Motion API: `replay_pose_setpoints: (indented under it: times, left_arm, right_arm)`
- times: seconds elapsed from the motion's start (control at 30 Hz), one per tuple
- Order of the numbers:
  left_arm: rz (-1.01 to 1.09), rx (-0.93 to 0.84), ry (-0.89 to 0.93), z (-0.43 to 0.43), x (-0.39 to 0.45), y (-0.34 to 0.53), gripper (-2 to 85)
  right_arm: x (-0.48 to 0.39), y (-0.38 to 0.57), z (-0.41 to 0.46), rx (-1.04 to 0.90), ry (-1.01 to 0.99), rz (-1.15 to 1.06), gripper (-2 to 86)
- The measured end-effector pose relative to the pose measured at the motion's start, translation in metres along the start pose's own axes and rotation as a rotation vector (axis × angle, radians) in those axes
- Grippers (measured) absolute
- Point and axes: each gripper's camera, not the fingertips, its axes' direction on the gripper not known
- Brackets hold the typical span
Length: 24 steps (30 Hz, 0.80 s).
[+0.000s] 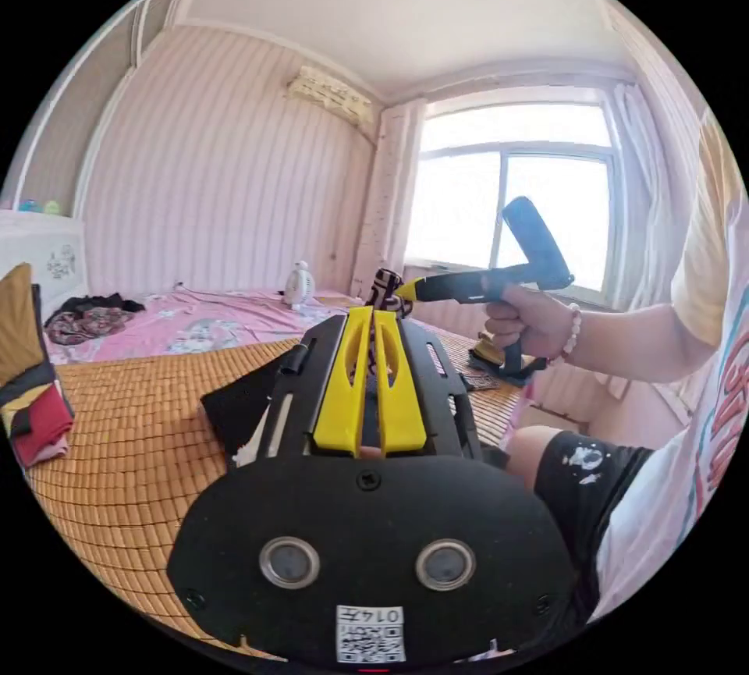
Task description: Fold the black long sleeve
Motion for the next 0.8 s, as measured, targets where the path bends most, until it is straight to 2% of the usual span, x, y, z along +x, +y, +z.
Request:
replay_pose_setpoints:
  times: [0.07,0.13,0.23,0.47,0.6,0.67,0.8]
  left_arm:
    - [-0.026,-0.135,0.08,0.042,0.019,0.013,0.5]
    - [-0.049,-0.251,0.1,0.065,0.022,0.025,1.1]
    - [-0.088,-0.42,0.026,0.088,0.007,0.04,1.3]
    - [-0.133,-0.627,-0.281,0.14,-0.08,0.019,2.7]
    - [-0.135,-0.695,-0.355,0.188,-0.112,0.001,4.7]
    - [-0.111,-0.757,-0.4,0.222,-0.124,-0.007,5.5]
    - [-0.072,-0.896,-0.433,0.267,-0.136,-0.004,3.3]
  right_arm:
    - [0.051,0.057,-0.025,-0.102,0.15,0.188,4.9]
    - [0.085,0.097,-0.028,-0.208,0.178,0.309,6.7]
    - [0.115,0.135,-0.026,-0.304,0.195,0.392,8.2]
    - [0.121,0.127,0.006,-0.416,0.142,0.199,9.8]
    - [0.13,0.128,0.025,-0.553,0.207,0.147,9.0]
    - [0.14,0.128,0.028,-0.624,0.281,0.143,5.9]
    - [0.148,0.117,0.009,-0.607,0.271,0.109,1.2]
